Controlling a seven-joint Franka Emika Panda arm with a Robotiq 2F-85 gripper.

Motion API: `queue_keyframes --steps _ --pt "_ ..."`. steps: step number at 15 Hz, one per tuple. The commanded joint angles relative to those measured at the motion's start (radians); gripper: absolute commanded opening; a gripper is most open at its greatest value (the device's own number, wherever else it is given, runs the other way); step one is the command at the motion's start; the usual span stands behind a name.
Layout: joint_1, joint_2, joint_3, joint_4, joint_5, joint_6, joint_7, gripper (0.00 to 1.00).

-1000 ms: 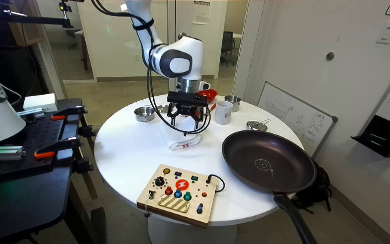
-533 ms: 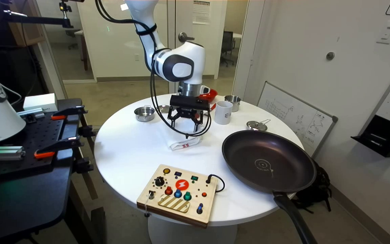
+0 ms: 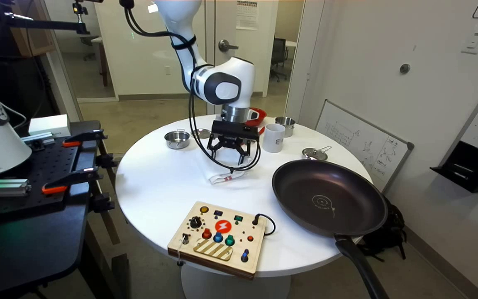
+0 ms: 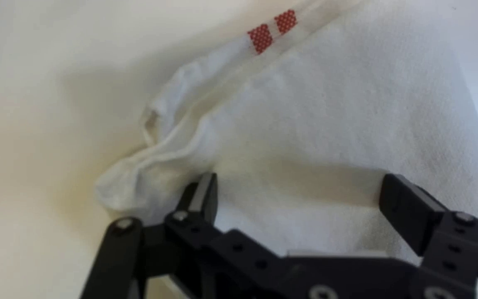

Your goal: Put the towel in the pan

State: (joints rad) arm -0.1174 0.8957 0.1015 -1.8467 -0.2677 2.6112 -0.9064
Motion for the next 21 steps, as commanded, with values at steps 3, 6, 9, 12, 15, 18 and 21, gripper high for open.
queue_keyframes --steps 3,6,9,12,15,18,21 --pt "0.010 0.047 -0.005 0.069 -0.006 -0.043 -0.016 0.81" --pt "0.010 0.058 -0.006 0.085 -0.006 -0.052 -0.016 0.61" --pt "0.013 0.061 -0.007 0.097 -0.006 -0.071 -0.015 0.35" --pt "0.017 0.061 -0.006 0.110 -0.005 -0.099 -0.017 0.14" --pt "0.019 0.063 -0.006 0.120 -0.005 -0.116 -0.019 0.02" --pt "0.025 0.058 -0.011 0.119 -0.007 -0.123 -0.011 0.05" --pt "0.039 0.027 -0.023 0.094 -0.017 -0.145 0.002 0.05"
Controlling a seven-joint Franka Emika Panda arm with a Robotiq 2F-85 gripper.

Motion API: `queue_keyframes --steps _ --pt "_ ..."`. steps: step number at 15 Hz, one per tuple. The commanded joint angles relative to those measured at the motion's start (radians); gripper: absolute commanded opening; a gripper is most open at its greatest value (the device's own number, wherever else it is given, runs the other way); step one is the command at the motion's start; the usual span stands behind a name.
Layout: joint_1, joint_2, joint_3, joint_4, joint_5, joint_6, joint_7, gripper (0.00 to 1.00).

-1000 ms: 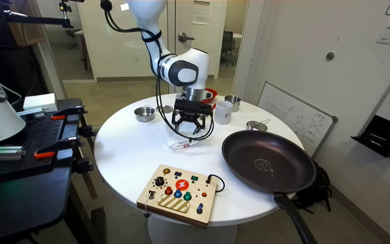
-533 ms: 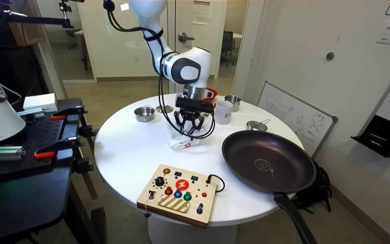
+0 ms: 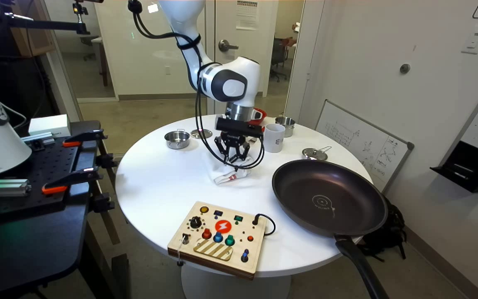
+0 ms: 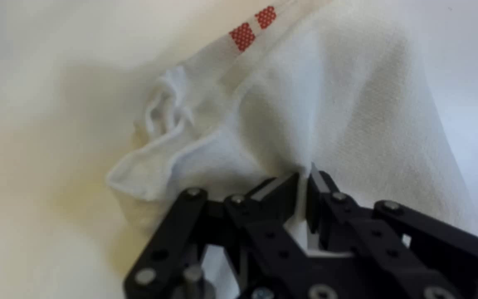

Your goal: Put the towel in the pan

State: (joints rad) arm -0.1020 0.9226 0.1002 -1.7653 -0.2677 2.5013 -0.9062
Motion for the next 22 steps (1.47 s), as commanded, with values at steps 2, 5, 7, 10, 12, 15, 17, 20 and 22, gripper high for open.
queue_keyframes --steps 2,5,7,10,12,15,17,20,22 --pt "0.034 -0.026 -0.027 -0.010 -0.022 -0.062 0.006 0.05" --pt "0.046 -0.062 -0.035 -0.044 -0.036 -0.080 0.010 0.05" --pt "0.048 -0.096 -0.040 -0.080 -0.047 -0.053 0.014 0.05" --pt "0.047 -0.158 -0.054 -0.147 -0.055 0.018 0.051 0.06" --pt "0.045 -0.200 -0.062 -0.188 -0.062 0.052 0.062 0.06" --pt "0.039 -0.255 -0.073 -0.243 -0.061 0.090 0.072 0.06" --pt "0.035 -0.284 -0.078 -0.271 -0.062 0.105 0.073 0.06" --pt "0.029 -0.320 -0.085 -0.312 -0.062 0.139 0.073 0.06" --pt "0.027 -0.346 -0.096 -0.354 -0.074 0.226 0.082 0.06"
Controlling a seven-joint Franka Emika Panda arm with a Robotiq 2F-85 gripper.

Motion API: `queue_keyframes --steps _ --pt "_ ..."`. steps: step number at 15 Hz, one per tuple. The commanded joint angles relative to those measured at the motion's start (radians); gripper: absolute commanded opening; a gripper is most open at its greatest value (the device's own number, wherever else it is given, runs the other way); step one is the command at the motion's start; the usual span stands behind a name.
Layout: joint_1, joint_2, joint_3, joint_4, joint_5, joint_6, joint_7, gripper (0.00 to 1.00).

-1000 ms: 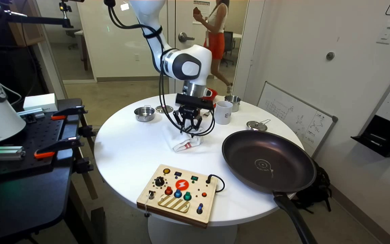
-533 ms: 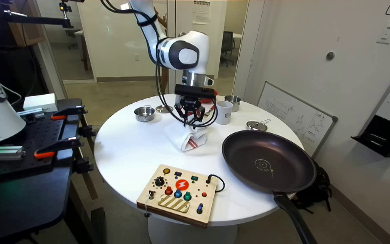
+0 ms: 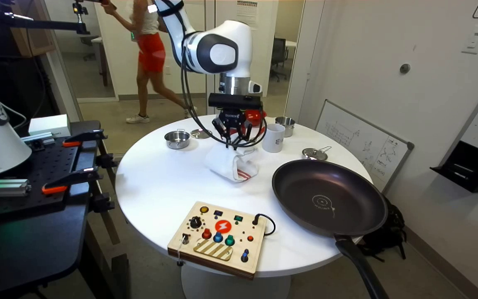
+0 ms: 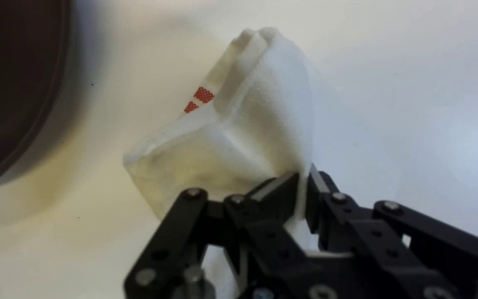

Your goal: Put the towel in the pan

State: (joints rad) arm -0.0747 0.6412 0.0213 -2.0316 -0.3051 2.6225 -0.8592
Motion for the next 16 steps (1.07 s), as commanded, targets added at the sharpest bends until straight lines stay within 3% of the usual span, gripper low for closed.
queue_keyframes --steps 1,16 --pt "0.003 -0.076 -0.024 -0.101 -0.036 0.125 0.047 0.05" --pt "0.005 -0.296 -0.174 -0.272 -0.166 0.379 0.188 0.05"
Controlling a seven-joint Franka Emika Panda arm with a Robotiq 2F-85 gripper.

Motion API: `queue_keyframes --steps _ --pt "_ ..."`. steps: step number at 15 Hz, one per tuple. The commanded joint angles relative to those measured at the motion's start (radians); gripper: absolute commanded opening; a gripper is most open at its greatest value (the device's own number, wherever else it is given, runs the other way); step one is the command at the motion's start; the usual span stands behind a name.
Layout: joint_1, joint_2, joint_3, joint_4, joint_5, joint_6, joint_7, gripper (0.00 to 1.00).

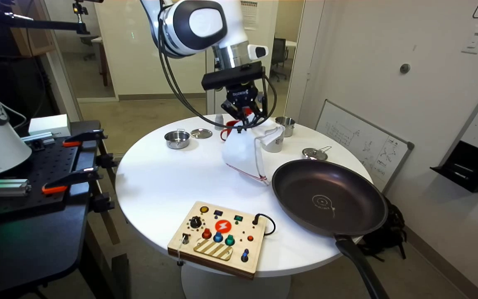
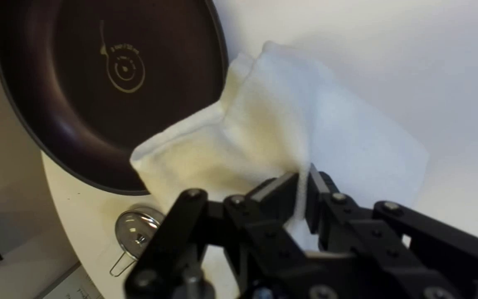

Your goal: Put the towel in the pan

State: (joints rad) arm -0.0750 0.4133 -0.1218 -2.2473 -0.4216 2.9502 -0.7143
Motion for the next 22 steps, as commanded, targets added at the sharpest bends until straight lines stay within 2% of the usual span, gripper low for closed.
queue_keyframes --steps 1,3,7,9,11,16,17,18,20,21,22 --pt "0.010 -0.080 -0.047 -0.061 -0.066 0.069 0.055 0.05" --pt "0.044 -0.111 -0.103 -0.070 -0.122 0.088 0.100 0.05" --pt "0.167 -0.160 -0.279 -0.071 -0.285 0.132 0.204 0.05" --pt "0.207 -0.179 -0.340 -0.064 -0.352 0.143 0.250 0.05" --pt "0.224 -0.197 -0.365 -0.055 -0.375 0.130 0.277 0.05" --pt "0.207 -0.218 -0.350 -0.053 -0.335 0.117 0.262 0.05" --pt "0.194 -0.224 -0.330 -0.056 -0.303 0.102 0.242 0.05" --pt "0.098 -0.235 -0.228 -0.049 -0.320 0.073 0.256 0.05" --pt "0.052 -0.231 -0.171 -0.036 -0.293 0.059 0.243 0.05" --pt "0.071 -0.224 -0.182 -0.028 -0.216 0.050 0.187 0.05" --pt "0.042 -0.220 -0.148 -0.017 -0.171 0.039 0.162 0.05"
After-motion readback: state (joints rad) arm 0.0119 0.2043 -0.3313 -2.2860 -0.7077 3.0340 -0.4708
